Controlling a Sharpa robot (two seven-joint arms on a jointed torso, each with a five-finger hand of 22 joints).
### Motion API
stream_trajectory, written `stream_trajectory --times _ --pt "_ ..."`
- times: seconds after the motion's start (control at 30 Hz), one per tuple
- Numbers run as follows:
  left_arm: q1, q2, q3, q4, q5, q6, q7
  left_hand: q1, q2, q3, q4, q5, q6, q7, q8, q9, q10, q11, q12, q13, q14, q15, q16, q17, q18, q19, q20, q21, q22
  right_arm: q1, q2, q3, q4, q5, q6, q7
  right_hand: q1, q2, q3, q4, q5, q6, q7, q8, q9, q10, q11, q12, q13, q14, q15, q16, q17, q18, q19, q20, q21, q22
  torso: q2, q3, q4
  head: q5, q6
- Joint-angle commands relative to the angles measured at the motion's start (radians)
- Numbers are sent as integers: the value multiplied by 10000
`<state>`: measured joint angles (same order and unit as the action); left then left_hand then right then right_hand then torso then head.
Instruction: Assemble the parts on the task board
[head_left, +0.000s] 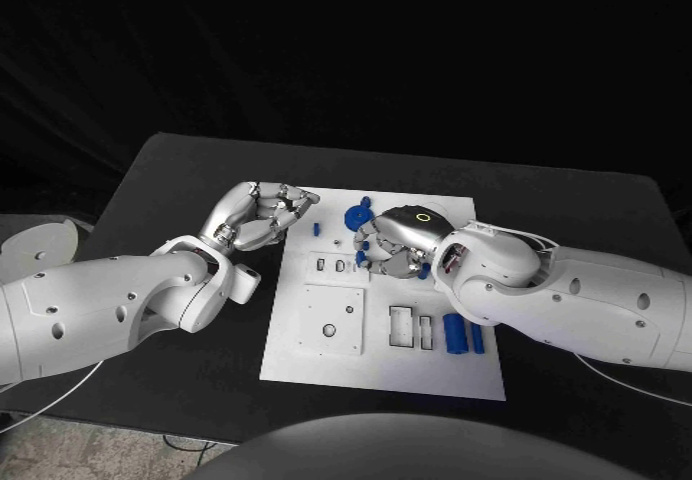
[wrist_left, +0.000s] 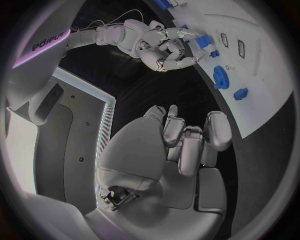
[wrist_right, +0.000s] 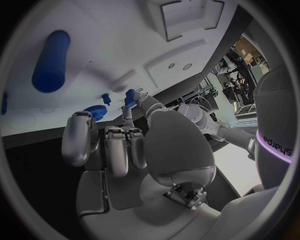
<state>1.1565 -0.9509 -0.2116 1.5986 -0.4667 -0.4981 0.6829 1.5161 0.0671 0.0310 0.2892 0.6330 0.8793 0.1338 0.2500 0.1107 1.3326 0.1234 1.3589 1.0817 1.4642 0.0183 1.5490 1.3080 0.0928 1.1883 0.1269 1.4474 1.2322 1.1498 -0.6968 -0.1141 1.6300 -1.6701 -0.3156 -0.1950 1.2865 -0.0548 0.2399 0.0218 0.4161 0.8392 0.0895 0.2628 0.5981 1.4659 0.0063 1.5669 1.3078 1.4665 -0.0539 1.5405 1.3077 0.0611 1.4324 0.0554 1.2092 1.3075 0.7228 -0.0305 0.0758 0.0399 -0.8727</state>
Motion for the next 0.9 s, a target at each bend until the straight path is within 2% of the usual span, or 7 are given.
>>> stream_trajectory --times 0.03,0.23,0.9 --pt "3 40 6 -7 20 174 137 -80 -14 86 13 -63 -97 15 -59 -18 1035 -661 1622 3480 187 2 -22 1726 -137 -124 -12 -13 -38 -21 46 2 31 -858 5 -347 135 -22 39 -76 68 -44 -21 19 14 1049 -73 39 2630 950 -65 8 2440 135 -22 -54 -27 1651 -4 -2 -1 -1 1" --pt "3 73 5 -30 64 256 118 -107 -39 197 11 -66 -157 12 -110 -45 547 -662 1391 3016 -45 4 -98 1514 -94 -363 -2 -85 -178 -33 111 2 44 -1111 59 -480 154 -34 58 -101 86 -45 -16 15 14 1049 -70 39 2630 953 -64 18 2446 133 -19 -53 -21 1653 0 -4 -5 -17 1" --pt "3 158 5 -55 84 348 145 -111 -51 291 5 -66 -178 15 -135 -59 317 -661 1254 2804 -234 8 -167 1346 -69 -507 7 -139 -254 -147 315 2 -132 -1060 697 -717 120 -86 78 -125 -40 -84 5 -26 0 1049 -49 39 2630 930 -48 -54 2400 153 -63 -44 -131 1623 -4 5 -4 0 1"
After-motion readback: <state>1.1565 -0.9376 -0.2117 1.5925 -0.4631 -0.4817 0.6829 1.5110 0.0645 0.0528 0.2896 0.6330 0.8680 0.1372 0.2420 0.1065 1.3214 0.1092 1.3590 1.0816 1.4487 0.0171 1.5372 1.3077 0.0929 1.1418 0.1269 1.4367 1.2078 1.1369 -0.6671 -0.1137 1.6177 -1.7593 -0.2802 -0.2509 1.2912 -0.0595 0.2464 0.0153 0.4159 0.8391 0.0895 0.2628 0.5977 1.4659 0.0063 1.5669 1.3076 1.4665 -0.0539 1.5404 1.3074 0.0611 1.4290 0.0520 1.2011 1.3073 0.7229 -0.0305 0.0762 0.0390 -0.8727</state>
